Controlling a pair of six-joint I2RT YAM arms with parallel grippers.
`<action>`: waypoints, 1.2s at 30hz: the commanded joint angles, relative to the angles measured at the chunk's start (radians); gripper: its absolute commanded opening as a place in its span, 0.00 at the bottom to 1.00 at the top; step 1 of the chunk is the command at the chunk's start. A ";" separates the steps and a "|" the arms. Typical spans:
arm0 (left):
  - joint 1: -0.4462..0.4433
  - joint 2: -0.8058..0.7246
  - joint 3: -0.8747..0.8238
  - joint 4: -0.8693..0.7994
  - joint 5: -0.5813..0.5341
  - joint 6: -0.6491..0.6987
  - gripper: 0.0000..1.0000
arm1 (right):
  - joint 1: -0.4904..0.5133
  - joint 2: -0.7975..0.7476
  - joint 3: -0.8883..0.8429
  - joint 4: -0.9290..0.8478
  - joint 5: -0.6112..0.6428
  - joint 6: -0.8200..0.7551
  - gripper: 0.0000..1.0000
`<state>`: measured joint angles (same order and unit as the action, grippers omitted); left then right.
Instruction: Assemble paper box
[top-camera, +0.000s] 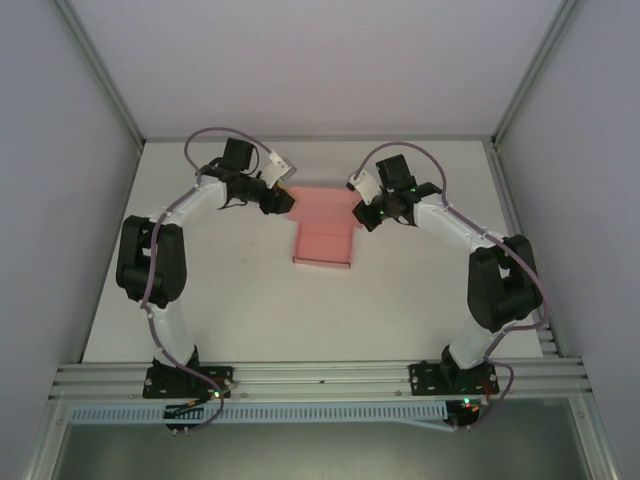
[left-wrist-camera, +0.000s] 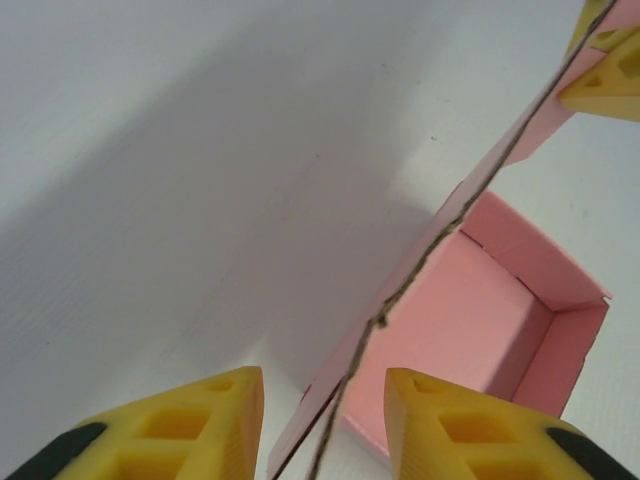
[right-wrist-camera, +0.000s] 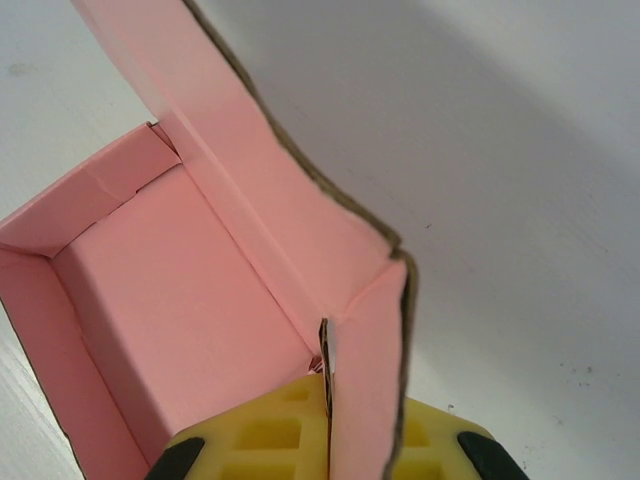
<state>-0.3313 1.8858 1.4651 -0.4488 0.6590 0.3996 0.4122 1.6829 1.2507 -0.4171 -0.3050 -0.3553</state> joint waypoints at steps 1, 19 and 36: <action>-0.015 0.035 0.024 -0.019 0.043 0.010 0.29 | -0.003 -0.020 -0.008 0.022 -0.009 0.027 0.08; -0.147 -0.140 -0.132 0.258 -0.453 -0.530 0.00 | 0.037 -0.079 -0.114 0.190 0.246 0.395 0.05; -0.235 -0.147 -0.330 0.748 -0.635 -0.990 0.00 | 0.195 -0.044 -0.190 0.485 0.646 0.821 0.06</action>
<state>-0.5640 1.7237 1.1622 0.1097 0.0357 -0.4480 0.5953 1.6226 1.0649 -0.0185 0.2623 0.3820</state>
